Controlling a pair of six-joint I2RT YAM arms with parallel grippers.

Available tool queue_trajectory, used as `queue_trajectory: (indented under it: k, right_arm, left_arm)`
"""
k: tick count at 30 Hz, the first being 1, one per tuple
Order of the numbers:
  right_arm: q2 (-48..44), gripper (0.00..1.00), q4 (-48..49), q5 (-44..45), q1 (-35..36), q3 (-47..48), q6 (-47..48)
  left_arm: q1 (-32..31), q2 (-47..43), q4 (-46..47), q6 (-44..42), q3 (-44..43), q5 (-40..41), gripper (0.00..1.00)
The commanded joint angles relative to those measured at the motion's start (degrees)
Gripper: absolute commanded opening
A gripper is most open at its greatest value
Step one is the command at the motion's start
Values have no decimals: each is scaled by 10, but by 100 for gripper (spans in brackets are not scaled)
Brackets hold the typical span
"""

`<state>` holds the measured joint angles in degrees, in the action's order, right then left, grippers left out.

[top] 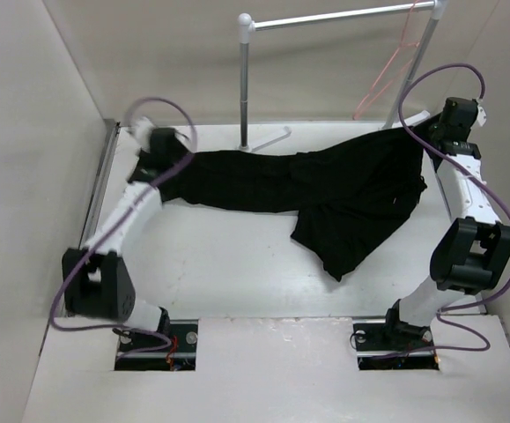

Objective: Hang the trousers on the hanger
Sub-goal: Flatten out the trousers at the center of the board.

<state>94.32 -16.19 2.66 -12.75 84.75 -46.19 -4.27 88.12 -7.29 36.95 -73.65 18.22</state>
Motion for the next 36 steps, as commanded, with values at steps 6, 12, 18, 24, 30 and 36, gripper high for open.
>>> queue_trajectory:
  k: [6, 12, 18, 24, 30, 36]
  right_arm:
    - [-8, 8, 10, 36, 1, 23, 8]
    - [-19, 67, -31, 60, 0, 12, 16]
    - [-151, 81, -31, 65, 1, -84, 28]
    - [-301, 68, -41, 82, 38, -249, 16]
    - [-355, 22, -75, 97, 18, -393, 1]
    - [-299, 61, -48, 78, -10, -427, 21]
  left_arm:
    - [-414, -99, 16, 76, 203, 15, 62]
    - [-500, 19, 114, 92, 191, 2, 74]
    - [-504, 122, 153, 80, 135, -60, 71]
    - [-504, 192, 179, 58, 89, -73, 64]
    - [-493, 171, 146, 62, 73, -87, 8]
    - [-491, 25, -62, 52, 74, -88, 4]
